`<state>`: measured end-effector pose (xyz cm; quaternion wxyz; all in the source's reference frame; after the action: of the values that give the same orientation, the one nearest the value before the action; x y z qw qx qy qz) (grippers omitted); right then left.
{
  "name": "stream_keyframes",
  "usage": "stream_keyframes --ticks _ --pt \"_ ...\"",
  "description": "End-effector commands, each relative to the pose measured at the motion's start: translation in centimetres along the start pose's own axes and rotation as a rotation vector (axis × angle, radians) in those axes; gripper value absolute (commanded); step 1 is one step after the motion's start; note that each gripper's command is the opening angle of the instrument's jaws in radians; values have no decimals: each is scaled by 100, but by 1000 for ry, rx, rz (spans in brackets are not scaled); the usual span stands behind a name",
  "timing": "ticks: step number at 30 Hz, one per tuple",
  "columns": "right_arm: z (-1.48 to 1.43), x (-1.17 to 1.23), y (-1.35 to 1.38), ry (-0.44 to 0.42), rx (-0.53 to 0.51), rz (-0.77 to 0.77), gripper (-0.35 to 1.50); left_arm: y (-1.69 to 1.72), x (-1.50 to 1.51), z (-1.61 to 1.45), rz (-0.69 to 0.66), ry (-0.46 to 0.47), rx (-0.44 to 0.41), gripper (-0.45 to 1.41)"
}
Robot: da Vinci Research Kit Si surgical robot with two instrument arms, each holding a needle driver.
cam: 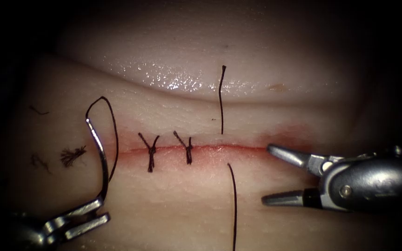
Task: Wound Closure
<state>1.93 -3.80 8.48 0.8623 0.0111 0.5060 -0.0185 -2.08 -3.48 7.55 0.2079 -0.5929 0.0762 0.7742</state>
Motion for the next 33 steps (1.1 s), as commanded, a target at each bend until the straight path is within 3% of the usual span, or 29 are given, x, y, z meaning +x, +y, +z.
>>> stream_keyframes --ticks 1,4,7,9,11,16,22,33 --pt "10 -13 11 -9 -5 20 133 8 -6 6 -2 -1 0 -45" --pt "17 -24 26 -40 -23 198 115 9 -7 8 -6 -1 3 -45" --pt "29 -31 38 -79 -50 612 85 12 -8 10 -4 -3 3 -45" --pt "39 -36 44 -83 -72 782 61 12 -9 10 -3 -3 3 -45" --pt "49 -40 50 -91 -91 821 64 13 -9 10 -8 -3 3 -45" --pt "81 -52 61 -60 -107 1004 103 14 -10 10 -7 -3 3 -45" --pt "111 -66 68 -44 -108 1102 103 14 -11 9 -12 -2 3 -45" --pt "144 -89 87 -47 -158 1145 100 16 -12 7 -10 -1 2 -45"
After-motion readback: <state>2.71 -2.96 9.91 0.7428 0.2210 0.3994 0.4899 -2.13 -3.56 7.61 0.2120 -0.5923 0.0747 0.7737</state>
